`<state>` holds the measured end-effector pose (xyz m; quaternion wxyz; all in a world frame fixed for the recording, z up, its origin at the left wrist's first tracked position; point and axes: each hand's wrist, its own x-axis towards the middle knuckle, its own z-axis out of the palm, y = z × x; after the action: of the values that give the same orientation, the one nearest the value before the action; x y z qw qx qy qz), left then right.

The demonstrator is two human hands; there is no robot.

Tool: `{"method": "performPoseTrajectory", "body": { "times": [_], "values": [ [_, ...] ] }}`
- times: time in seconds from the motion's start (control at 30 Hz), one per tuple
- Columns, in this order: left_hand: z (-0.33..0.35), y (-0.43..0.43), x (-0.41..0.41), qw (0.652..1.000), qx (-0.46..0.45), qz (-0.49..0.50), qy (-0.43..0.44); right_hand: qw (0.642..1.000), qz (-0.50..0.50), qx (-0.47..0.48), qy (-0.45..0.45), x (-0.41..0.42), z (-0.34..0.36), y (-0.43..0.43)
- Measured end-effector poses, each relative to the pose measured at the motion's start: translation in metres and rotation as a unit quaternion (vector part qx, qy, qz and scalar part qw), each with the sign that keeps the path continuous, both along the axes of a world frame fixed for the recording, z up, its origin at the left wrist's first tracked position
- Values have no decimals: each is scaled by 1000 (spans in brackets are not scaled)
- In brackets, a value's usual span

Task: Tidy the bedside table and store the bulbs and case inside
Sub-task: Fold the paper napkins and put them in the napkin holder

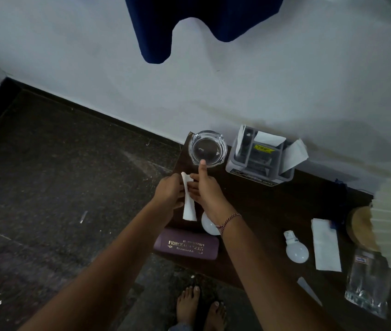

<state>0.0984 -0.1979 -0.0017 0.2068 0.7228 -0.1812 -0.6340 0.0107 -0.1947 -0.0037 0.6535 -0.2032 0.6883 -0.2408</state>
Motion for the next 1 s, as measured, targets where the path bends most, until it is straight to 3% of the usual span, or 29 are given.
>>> {"method": "performPoseTrajectory", "body": {
  "times": [0.13,0.27,0.43,0.57,0.73,0.87,1.0],
  "values": [
    [7,-4,1,1000,-23,16,-12,998,-23,-43,-36,1,5,2],
    [18,-5,-1,996,-74,12,-39,992,19,-126,23,-6,17,11],
    [37,2,-10,981,-161,-89,-61,973,1,-215,84,-26,36,24],
    [55,7,-28,948,-242,-186,-93,960,-11,-256,113,-45,53,34],
    [68,7,-57,921,-282,-232,-139,944,-10,-298,142,-81,68,44],
    [78,1,-78,889,-325,-271,-174,915,-13,-332,231,-117,77,41],
    [92,-11,-97,882,-356,-275,-142,872,67,-371,314,-146,86,26]
  ]
}}
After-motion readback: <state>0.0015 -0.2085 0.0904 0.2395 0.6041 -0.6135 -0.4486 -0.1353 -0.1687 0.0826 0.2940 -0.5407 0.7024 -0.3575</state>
